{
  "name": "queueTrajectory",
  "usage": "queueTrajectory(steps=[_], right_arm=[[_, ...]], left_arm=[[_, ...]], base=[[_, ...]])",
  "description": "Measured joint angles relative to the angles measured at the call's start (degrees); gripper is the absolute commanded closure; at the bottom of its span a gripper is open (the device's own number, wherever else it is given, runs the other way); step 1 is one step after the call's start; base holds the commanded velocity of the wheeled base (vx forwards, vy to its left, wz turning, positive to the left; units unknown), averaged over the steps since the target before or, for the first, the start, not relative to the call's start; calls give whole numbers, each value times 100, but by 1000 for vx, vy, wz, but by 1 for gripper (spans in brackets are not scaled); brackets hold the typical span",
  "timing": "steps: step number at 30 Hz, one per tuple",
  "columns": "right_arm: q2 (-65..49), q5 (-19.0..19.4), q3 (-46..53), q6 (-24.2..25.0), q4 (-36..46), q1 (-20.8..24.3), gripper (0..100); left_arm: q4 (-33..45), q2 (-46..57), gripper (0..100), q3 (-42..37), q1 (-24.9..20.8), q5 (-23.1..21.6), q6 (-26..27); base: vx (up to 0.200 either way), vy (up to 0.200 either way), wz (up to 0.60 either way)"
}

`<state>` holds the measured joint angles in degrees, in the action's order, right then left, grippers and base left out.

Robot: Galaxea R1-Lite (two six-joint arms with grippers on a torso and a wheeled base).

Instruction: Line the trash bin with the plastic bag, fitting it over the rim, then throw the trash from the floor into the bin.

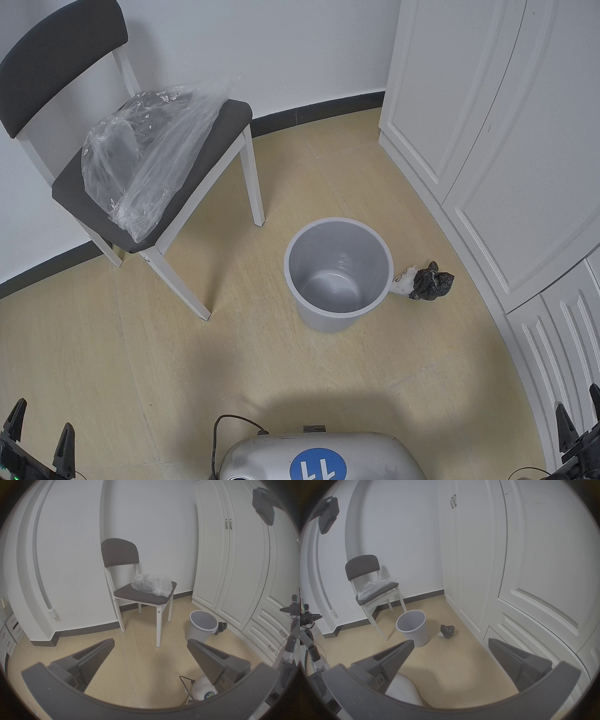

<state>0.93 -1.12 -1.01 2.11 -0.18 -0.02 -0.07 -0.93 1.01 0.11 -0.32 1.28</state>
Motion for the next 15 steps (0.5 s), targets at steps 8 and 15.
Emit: queueTrajectory(steps=[8, 15], right_arm=[[0, 139, 0, -396, 16, -16, 0], [0, 145, 0, -394, 13, -16, 0]], left_arm=[[-9, 0, 0, -2, 5, -129, 104], [-26, 0, 0, -2, 10, -178, 121]], base=[[0, 0, 0], [0, 0, 0]])
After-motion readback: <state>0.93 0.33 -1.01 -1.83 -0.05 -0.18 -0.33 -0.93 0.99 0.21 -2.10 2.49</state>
